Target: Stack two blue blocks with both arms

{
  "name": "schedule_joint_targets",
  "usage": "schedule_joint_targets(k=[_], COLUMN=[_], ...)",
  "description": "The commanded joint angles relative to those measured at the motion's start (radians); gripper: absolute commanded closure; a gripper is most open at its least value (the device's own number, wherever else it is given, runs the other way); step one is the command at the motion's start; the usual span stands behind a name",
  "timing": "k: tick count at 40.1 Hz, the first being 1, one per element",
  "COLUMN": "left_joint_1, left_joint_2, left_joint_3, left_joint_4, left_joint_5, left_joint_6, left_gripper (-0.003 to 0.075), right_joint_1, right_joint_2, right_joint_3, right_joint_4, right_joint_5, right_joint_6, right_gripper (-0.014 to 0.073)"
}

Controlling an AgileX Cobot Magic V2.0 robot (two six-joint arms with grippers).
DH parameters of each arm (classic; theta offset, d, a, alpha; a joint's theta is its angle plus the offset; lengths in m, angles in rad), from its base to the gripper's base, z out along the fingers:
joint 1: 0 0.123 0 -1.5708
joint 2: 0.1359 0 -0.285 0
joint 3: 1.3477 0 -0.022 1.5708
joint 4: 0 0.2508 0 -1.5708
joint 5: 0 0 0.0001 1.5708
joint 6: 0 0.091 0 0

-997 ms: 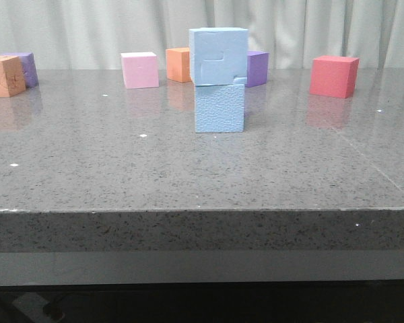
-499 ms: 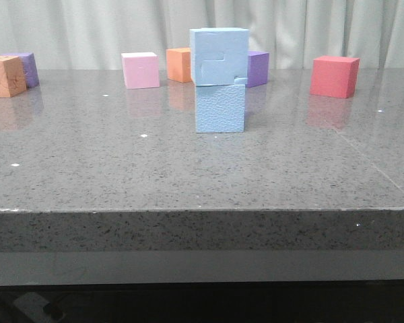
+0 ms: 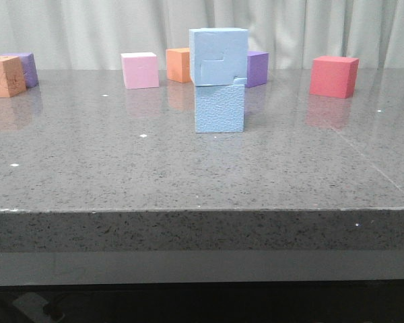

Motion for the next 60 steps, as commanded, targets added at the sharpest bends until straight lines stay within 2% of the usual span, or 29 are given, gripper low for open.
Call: schedule_joint_targets(k=[1,60], left_joint_1=[-0.002,-0.040], left_joint_2=[-0.020,-0.020], left_joint_3=[0.002,0.002], left_joint_4=[0.000,0.000], left_joint_5=[-0.093,-0.090], left_joint_6=[0.051,0.076], left_gripper=[0.0741,0.0741], right_joint_1=[-0.005,-0.005], right_joint_2=[0.002,0.002], right_joint_3=[-0.033,-0.033], right_joint_4=[0.006,0.006], right_joint_5=[-0.067,-0.067], right_joint_6=[-0.003,-0.003], right_gripper=[0.0713,0.0713])
